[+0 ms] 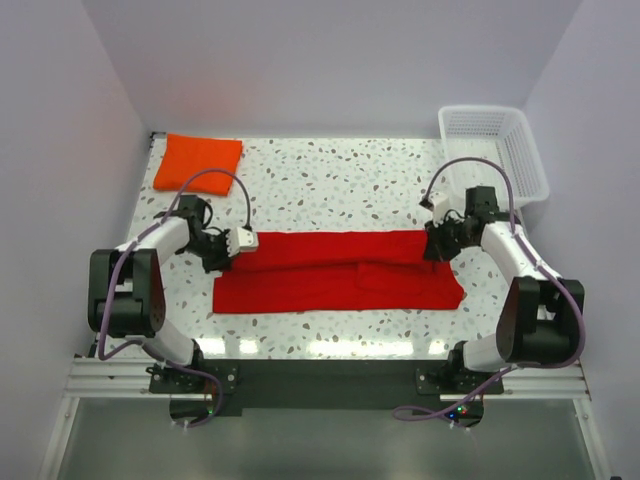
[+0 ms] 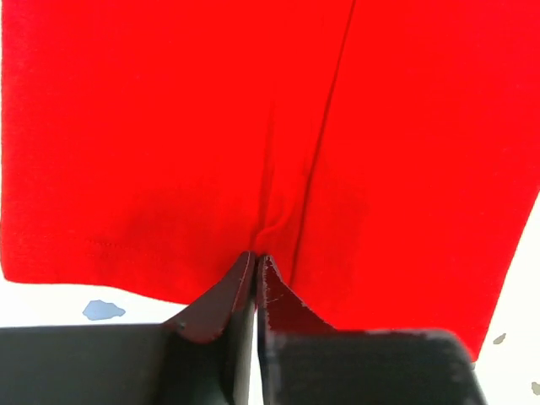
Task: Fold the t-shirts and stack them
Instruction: Fold the tshirt
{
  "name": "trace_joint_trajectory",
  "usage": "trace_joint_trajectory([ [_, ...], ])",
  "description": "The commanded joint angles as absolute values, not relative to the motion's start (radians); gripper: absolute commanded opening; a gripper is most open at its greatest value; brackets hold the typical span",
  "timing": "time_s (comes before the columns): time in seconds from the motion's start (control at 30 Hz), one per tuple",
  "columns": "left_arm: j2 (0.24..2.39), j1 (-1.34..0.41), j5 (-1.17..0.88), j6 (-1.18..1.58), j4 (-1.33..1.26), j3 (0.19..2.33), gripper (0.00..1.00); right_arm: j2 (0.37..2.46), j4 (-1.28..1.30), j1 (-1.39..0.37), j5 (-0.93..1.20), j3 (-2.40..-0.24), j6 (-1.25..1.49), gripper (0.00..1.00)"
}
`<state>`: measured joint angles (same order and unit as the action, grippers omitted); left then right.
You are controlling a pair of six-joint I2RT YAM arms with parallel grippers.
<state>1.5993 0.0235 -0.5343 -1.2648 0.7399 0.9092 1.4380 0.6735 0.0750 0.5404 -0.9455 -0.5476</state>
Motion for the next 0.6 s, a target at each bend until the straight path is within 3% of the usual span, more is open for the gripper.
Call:
trace_joint_trajectory([
  [0.0,1.594,0.009,-0.525,-1.261,0.721,0.905,0.10,1.442,0.702,0.071,0.558,-0.934,-0.629,0.00],
  [0.07,1.598,0.011,-0.526,-1.279,0.773,0.926,0.21,1.454,0.761,0.067,0.577,-0.939,-0.667,0.01],
  [0.17,1.588,0.009,-0.528,-1.302,0.854,0.972,0.29,1.477,0.877,0.064,0.589,-0.992,-0.748,0.16],
  [0.4,1.592,0.009,-0.644,-1.241,0.987,1.184,0.36,1.482,1.118,0.064,0.587,-1.135,-0.923,0.32],
  [0.57,1.643,-0.038,-0.643,-1.046,0.819,1.212,0.38,1.552,1.062,0.064,0.624,-1.209,-0.742,0.32],
])
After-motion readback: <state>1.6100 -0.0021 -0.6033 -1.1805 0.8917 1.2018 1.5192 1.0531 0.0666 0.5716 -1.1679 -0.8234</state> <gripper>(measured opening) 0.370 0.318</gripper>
